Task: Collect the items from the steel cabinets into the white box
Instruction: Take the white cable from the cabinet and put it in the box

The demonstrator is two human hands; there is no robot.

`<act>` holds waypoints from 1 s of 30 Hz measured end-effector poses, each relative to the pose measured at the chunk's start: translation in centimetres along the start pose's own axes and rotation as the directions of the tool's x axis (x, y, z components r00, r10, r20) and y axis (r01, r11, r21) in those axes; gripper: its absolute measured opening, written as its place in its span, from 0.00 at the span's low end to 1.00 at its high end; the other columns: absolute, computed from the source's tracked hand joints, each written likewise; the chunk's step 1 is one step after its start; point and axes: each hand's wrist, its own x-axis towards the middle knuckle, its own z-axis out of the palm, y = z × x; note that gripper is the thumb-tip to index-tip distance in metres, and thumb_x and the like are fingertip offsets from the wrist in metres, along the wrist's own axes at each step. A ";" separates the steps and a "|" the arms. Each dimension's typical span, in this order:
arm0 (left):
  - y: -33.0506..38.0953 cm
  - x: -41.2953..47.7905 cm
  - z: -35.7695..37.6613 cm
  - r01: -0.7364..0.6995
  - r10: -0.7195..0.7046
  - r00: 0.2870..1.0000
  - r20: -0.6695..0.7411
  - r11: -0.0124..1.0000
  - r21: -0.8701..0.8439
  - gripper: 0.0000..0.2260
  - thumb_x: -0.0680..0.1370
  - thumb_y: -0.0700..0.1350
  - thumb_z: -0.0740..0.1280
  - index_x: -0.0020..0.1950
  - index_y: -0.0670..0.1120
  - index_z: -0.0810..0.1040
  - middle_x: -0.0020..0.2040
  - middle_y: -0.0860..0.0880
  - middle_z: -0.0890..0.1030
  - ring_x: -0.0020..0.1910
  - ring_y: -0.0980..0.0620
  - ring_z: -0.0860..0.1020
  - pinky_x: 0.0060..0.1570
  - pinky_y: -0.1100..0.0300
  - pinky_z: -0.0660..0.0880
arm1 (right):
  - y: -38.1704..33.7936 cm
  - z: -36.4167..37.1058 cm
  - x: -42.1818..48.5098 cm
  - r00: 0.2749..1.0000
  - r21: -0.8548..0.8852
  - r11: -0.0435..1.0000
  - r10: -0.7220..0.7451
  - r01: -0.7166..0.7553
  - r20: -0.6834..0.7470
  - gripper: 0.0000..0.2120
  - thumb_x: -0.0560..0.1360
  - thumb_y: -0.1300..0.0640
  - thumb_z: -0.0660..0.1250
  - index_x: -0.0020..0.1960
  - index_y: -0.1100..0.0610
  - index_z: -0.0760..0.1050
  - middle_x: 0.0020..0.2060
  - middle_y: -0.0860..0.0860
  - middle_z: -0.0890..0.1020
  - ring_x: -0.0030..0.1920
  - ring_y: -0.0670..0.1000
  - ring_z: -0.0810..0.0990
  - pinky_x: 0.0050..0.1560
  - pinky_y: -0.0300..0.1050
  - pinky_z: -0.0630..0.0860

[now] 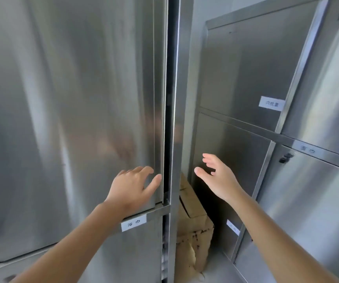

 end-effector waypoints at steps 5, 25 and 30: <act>5.7 2.5 1.9 -0.234 0.238 0.971 0.017 0.963 -0.134 0.27 0.79 0.68 0.45 0.60 0.55 0.76 0.51 0.56 0.81 0.43 0.52 0.77 0.46 0.57 0.69 | 2.3 -6.8 -6.8 0.970 -0.098 0.983 0.133 -0.155 -0.205 0.35 0.69 0.30 0.63 0.73 0.42 0.69 0.70 0.39 0.75 0.70 0.42 0.72 0.71 0.51 0.72; 42.9 -6.5 2.9 -0.785 0.815 0.571 -0.101 0.506 -0.357 0.32 0.77 0.70 0.43 0.62 0.54 0.76 0.54 0.54 0.82 0.46 0.49 0.80 0.50 0.55 0.70 | 4.0 -30.8 -41.8 0.607 -0.226 0.725 0.319 -0.651 -0.728 0.27 0.78 0.41 0.69 0.74 0.49 0.72 0.70 0.45 0.77 0.71 0.48 0.74 0.66 0.40 0.66; 46.4 -7.1 2.1 -0.816 0.838 0.525 -0.151 0.445 -0.369 0.30 0.77 0.69 0.43 0.57 0.54 0.78 0.48 0.55 0.82 0.38 0.51 0.74 0.45 0.57 0.66 | 4.2 -31.6 -44.0 0.568 -0.203 0.712 0.320 -0.672 -0.758 0.27 0.77 0.42 0.69 0.73 0.50 0.73 0.69 0.44 0.78 0.70 0.47 0.74 0.70 0.49 0.70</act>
